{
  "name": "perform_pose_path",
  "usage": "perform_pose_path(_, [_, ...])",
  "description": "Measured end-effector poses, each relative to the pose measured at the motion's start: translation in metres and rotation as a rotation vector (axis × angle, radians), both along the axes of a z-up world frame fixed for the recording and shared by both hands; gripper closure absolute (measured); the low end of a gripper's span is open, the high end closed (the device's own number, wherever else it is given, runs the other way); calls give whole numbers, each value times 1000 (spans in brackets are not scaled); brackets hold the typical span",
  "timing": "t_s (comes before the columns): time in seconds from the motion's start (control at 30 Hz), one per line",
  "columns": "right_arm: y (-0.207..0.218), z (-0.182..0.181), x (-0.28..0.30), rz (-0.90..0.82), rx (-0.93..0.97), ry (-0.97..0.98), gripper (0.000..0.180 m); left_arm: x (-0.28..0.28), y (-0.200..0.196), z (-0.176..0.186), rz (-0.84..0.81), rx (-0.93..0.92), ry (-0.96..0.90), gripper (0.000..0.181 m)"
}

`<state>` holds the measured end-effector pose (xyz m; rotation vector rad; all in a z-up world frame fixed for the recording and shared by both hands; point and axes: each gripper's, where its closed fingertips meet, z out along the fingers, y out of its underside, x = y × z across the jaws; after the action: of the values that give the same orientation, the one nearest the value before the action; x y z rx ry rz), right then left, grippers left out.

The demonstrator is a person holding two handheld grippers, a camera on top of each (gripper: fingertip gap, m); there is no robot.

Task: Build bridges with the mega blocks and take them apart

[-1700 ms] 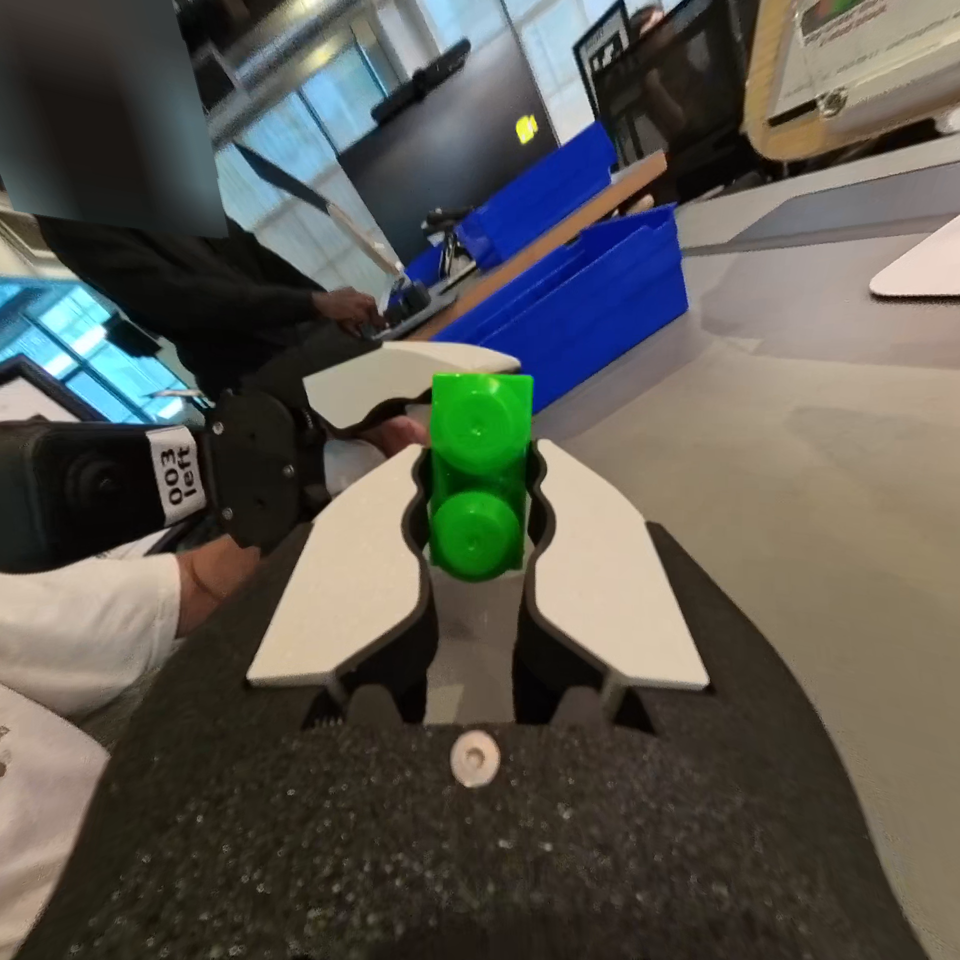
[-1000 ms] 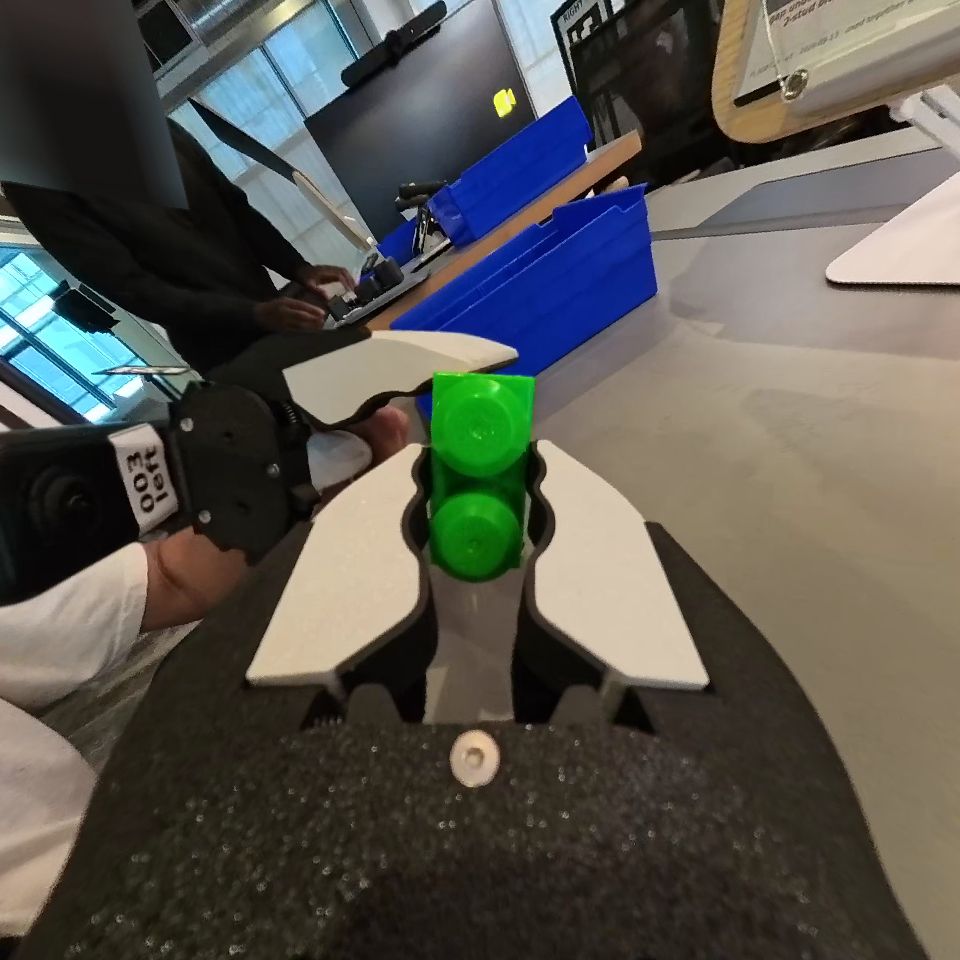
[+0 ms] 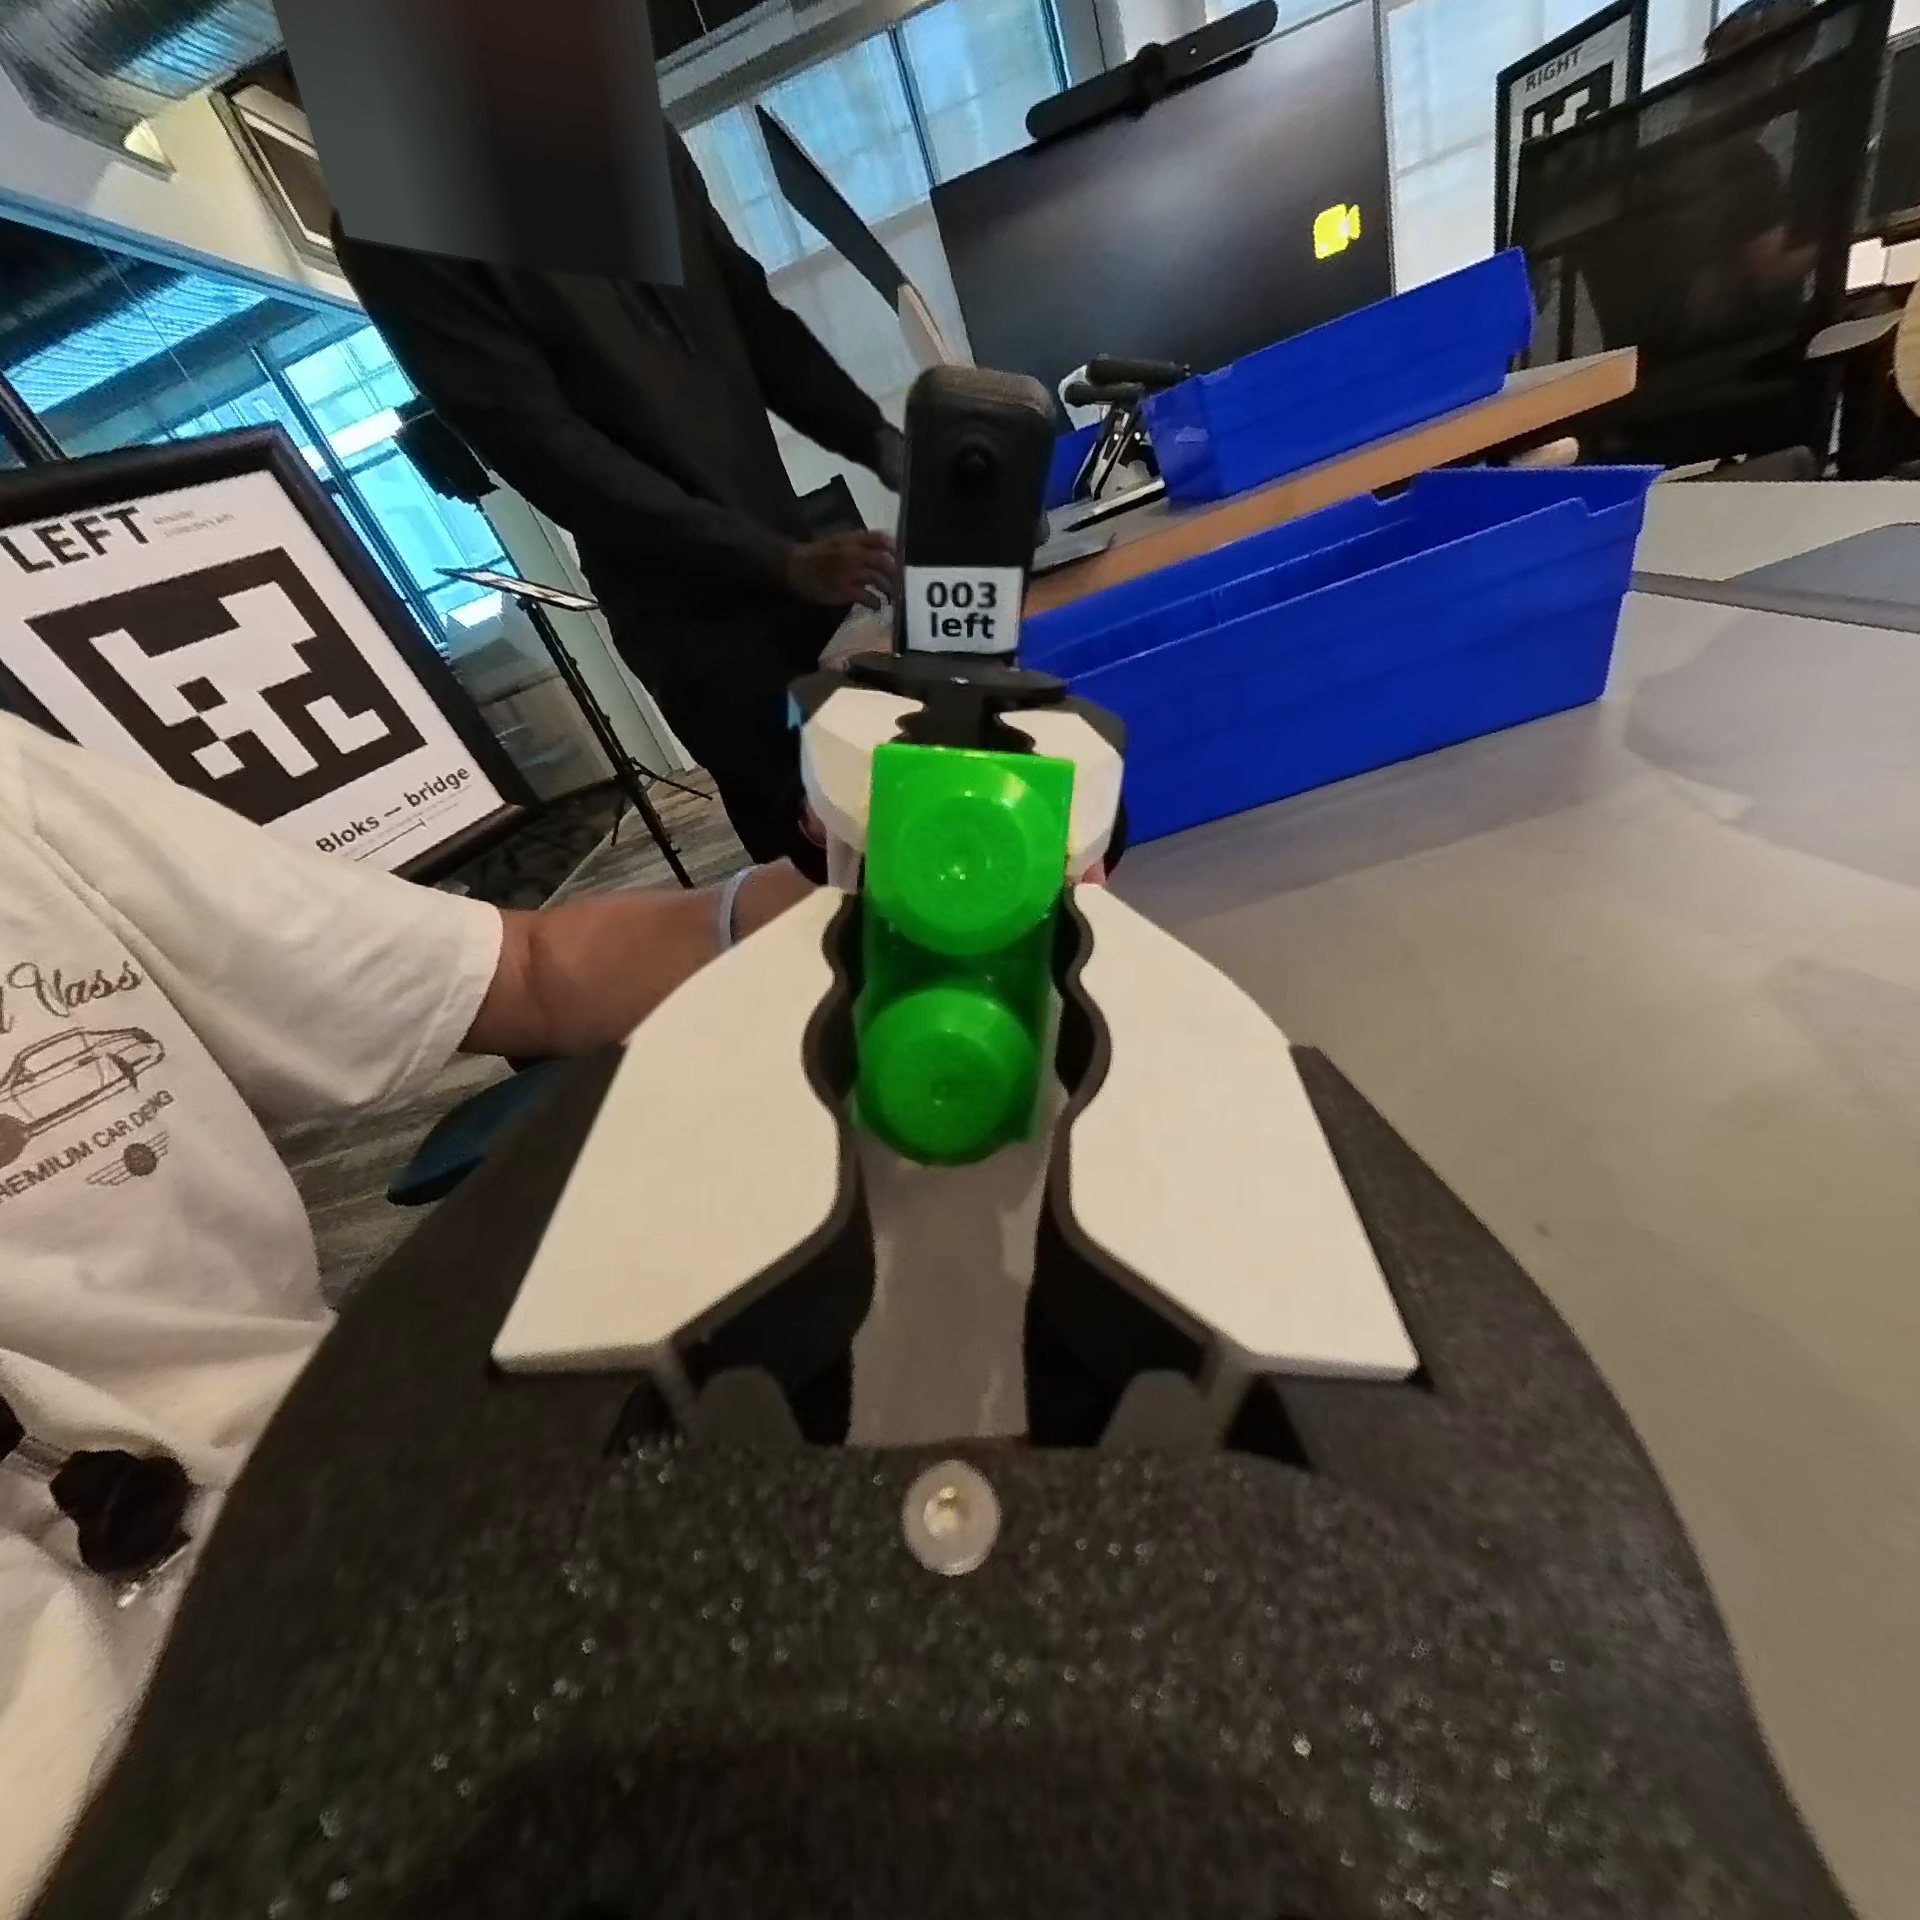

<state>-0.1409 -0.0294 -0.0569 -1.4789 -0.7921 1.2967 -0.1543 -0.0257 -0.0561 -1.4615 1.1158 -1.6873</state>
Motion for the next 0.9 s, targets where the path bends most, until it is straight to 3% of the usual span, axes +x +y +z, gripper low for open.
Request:
perform_pose_path(0.37, [9, 0, 5, -38, -67, 41, 145, 6, 9, -3, 55, -25, 6, 145])
perform_pose_path(0.47, [18, 3, 14, -77, -101, 90, 145, 6, 8, -14, 48, -28, 53, 123])
perform_pose_path(0.57, [16, 14, 19, -56, -110, 174, 145, 11, 4, -24, 34, -9, 97, 122])
perform_pose_path(0.7, [9, 14, 10, -25, -95, 163, 145, 19, -7, -24, 0, -1, 89, 125])
perform_pose_path(0.8, [10, 11, 6, -36, -90, 137, 145, 18, -9, -21, -2, 18, 71, 145])
perform_pose_path(0.9, [12, 6, 7, -64, -79, 96, 144, 18, -9, -25, -11, -4, 93, 145])
